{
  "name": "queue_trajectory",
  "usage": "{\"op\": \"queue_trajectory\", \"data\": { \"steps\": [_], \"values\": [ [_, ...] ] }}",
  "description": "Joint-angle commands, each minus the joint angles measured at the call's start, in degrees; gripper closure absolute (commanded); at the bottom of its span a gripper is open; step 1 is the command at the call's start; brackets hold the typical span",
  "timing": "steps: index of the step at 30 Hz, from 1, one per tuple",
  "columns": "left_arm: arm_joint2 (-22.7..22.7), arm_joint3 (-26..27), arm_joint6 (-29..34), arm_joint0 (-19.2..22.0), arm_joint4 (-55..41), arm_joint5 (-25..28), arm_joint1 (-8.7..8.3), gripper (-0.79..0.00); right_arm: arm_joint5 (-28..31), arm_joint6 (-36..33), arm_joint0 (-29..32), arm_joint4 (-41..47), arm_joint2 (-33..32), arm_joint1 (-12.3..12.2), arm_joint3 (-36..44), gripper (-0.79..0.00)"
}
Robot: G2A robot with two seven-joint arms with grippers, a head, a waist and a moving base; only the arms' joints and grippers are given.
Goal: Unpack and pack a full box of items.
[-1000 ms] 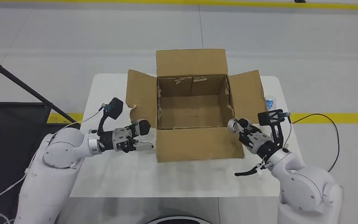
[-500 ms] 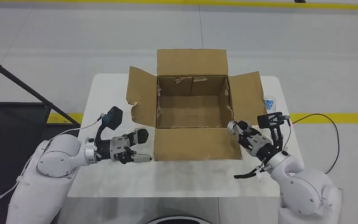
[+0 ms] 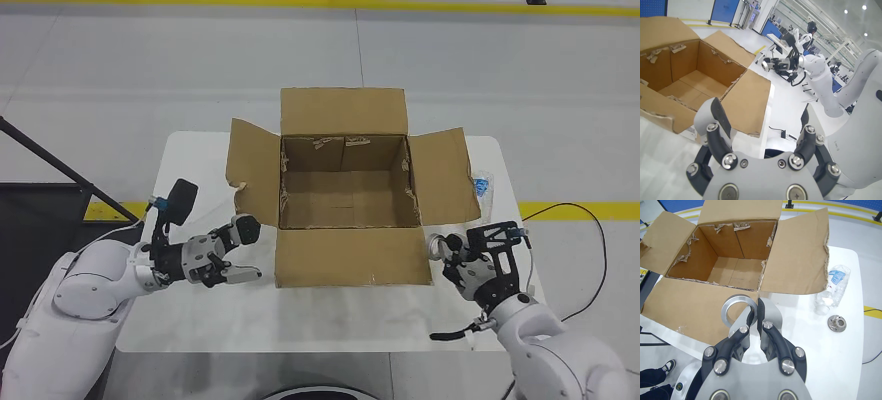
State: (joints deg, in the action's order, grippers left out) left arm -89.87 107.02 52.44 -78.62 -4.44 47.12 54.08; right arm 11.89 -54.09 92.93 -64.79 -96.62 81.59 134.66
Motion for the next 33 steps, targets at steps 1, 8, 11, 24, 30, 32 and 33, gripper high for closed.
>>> {"op": "queue_trajectory", "data": {
  "steps": [1,8,11,24,30,32,33],
  "values": [
    [0.0,0.0,0.2,0.0,0.0,0.0,0.00,-0.785,0.0,0.0,0.0,0.1,0.0,0.0,0.0,0.000],
    [0.0,0.0,0.2,0.0,0.0,0.0,0.00,-0.785,0.0,0.0,0.0,0.1,0.0,0.0,0.0,0.000],
    [0.0,0.0,0.2,0.0,0.0,0.0,0.00,-0.785,-0.5,0.9,0.1,-0.5,-0.1,0.0,-0.4,0.000],
    [0.0,0.0,0.2,0.0,0.0,0.0,0.00,-0.785,-5.9,3.3,0.2,2.8,-6.7,-0.8,-1.4,0.000],
    [0.0,0.0,0.2,0.0,0.0,0.0,0.00,-0.785,-6.6,1.7,0.2,2.0,-9.5,-1.4,-1.8,0.000],
    [0.0,0.0,0.2,0.0,0.0,0.0,0.00,-0.785,-6.7,1.1,-0.2,1.9,-10.2,-1.6,-2.1,0.000],
    [0.0,0.0,0.2,0.0,0.0,0.0,0.00,-0.785,-6.8,0.8,-0.4,1.9,-10.3,-1.7,-2.1,0.000]
  ]
}}
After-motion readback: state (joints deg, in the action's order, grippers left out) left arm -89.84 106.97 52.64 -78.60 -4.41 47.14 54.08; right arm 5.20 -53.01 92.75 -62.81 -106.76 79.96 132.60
